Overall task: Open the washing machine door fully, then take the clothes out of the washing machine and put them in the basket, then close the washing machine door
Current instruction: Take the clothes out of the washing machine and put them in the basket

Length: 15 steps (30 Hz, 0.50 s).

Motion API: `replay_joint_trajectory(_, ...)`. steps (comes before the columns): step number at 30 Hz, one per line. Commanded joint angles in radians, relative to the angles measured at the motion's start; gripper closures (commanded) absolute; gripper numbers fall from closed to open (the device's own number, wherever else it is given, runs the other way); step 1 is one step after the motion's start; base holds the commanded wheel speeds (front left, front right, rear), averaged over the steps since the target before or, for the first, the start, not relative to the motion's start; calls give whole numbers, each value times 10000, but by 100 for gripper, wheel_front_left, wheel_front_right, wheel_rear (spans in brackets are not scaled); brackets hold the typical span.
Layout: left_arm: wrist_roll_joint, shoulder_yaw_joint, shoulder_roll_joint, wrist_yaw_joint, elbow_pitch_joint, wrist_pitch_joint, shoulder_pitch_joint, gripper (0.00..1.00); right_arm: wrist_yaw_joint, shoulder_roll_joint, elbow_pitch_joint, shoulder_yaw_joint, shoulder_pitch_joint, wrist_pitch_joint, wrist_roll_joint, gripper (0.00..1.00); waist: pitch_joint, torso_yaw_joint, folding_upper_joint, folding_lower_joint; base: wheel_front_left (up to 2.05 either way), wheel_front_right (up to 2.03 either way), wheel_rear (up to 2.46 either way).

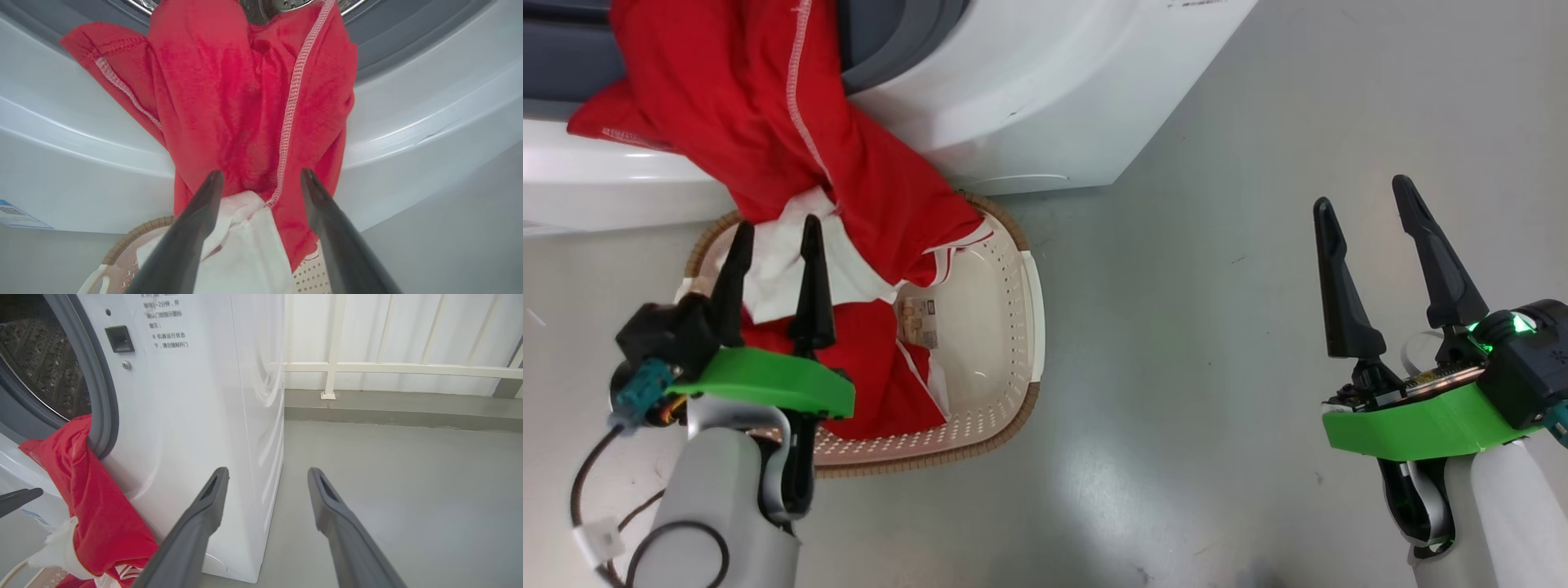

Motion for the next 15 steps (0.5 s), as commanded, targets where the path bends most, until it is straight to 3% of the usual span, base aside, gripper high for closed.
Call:
replay_joint_trajectory(1,78,309,184,54,-591,-106,482,0,63,-54,-228,166,267,-63,109,0,-29,-12,0,0,0,0,0)
replay_joint_trajectory(15,286,-360,161,459,-3871,-103,2298,0,63,-54,-324,90,449,-63,203,0,-221,83,0,0,0,0,0)
